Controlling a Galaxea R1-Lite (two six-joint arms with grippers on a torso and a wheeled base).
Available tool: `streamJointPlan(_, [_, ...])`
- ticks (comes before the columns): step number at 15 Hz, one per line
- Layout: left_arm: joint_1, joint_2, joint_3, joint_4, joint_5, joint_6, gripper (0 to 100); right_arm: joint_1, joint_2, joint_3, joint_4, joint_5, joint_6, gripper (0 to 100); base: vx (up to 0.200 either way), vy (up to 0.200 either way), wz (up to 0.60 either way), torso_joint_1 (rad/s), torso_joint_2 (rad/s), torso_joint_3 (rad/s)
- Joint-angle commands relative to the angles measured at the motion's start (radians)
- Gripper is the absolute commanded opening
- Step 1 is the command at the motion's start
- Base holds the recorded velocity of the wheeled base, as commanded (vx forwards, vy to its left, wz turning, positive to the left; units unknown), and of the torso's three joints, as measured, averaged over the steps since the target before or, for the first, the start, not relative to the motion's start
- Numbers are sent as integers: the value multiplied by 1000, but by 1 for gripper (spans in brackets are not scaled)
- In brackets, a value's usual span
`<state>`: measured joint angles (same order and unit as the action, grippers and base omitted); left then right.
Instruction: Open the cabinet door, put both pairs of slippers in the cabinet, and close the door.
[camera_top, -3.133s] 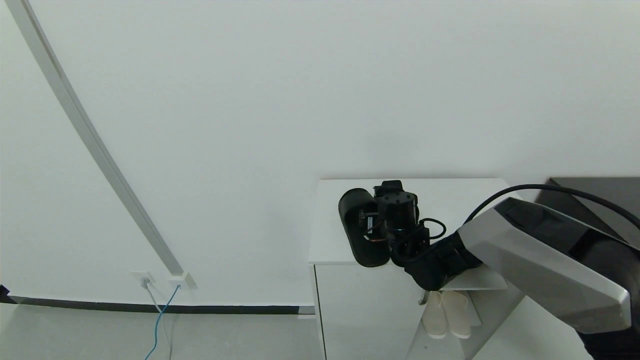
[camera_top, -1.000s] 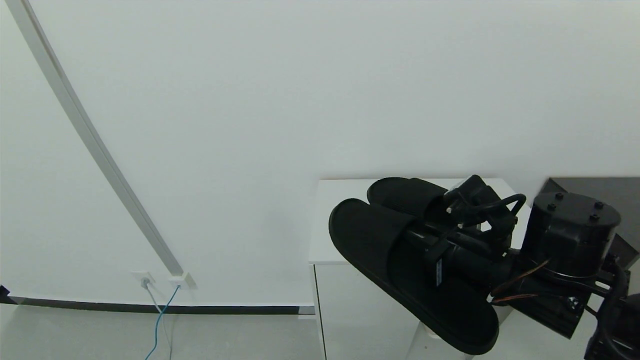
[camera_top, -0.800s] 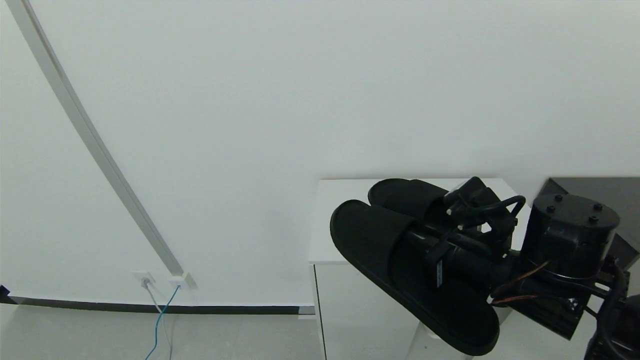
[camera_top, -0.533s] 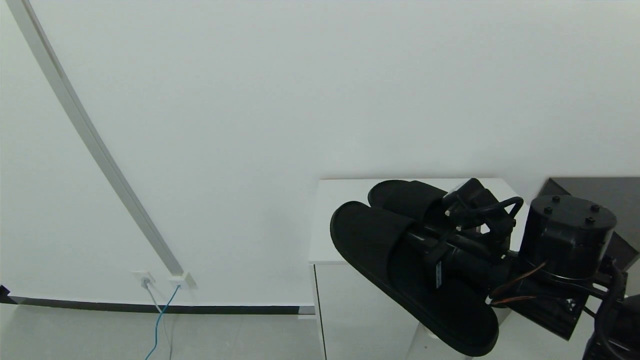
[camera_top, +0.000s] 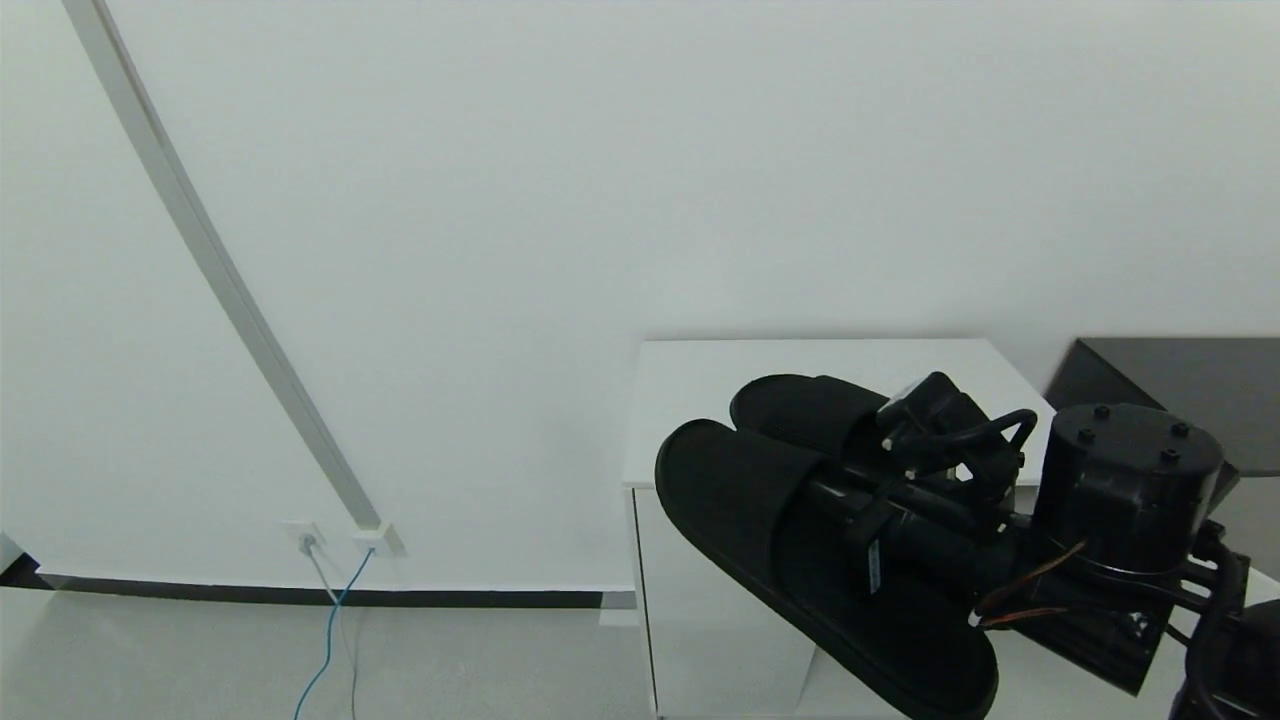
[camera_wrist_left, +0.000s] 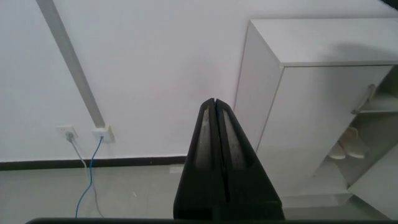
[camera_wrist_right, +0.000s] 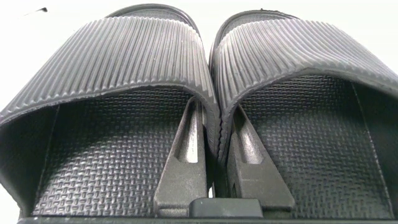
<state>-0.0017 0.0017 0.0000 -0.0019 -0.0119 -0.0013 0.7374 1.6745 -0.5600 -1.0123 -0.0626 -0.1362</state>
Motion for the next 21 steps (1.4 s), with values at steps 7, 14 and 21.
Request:
streamJointPlan(7, [0, 0, 0, 0, 1, 0, 0, 0, -7, 23, -2, 0, 6, 0, 0, 0, 0, 0, 0, 0])
streamJointPlan(14, [0, 0, 0, -1, 1, -2, 0, 2, -9, 31, -2, -2, 3, 0, 0, 0, 0, 0, 0, 0])
streamJointPlan(21, [0, 0, 0, 0, 1, -2, 0, 3, -5, 32, 0, -2, 3, 0, 0, -114, 0, 1, 1, 1])
